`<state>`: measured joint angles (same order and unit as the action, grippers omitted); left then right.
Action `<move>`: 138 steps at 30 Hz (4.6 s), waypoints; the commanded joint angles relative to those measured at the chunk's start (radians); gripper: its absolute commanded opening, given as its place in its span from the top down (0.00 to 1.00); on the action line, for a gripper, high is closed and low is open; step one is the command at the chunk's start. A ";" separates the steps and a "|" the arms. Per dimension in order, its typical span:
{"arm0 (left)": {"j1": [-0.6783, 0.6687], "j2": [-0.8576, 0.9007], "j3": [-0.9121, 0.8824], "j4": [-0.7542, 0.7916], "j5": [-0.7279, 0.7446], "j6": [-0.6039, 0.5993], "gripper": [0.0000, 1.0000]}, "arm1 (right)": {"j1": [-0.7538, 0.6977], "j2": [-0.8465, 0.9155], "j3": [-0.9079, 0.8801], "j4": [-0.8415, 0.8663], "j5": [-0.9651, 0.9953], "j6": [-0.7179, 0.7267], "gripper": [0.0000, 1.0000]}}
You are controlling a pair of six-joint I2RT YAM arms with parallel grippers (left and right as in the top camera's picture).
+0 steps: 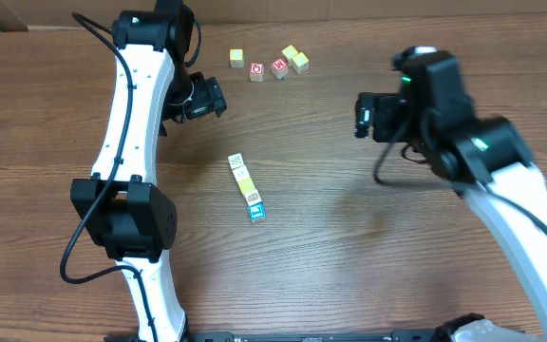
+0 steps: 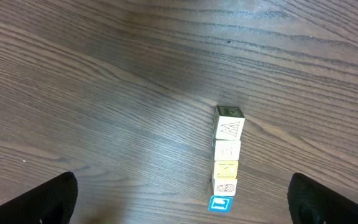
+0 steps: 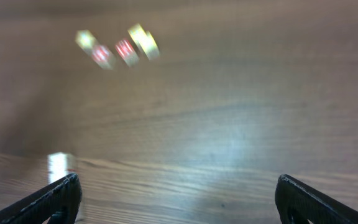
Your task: Flip 5 blocks
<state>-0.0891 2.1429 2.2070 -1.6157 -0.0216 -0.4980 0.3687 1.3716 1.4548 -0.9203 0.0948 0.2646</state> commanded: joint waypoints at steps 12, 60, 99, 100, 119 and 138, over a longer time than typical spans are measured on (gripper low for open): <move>0.005 -0.010 0.004 0.001 -0.012 0.012 0.00 | -0.002 -0.472 0.016 -0.027 0.010 -0.007 0.00; 0.005 -0.010 0.004 0.001 -0.012 0.012 0.00 | -0.275 -1.368 -1.443 1.352 -0.142 -0.008 0.00; 0.005 -0.010 0.004 0.001 -0.012 0.012 0.00 | -0.275 -1.368 -1.447 0.839 -0.142 -0.266 0.00; 0.005 -0.010 0.004 0.001 -0.012 0.012 0.00 | -0.275 -1.368 -1.447 0.839 -0.142 -0.266 0.00; -0.113 -0.173 0.004 0.001 -0.012 0.012 0.00 | -0.275 -1.368 -1.447 0.839 -0.142 -0.266 0.00; -0.054 -0.825 -0.004 -0.026 -0.065 0.024 0.00 | -0.275 -1.368 -1.447 0.839 -0.142 -0.266 0.00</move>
<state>-0.1837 1.3834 2.2059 -1.6249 -0.0654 -0.4946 0.0978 0.0109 0.0185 -0.0872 -0.0452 0.0032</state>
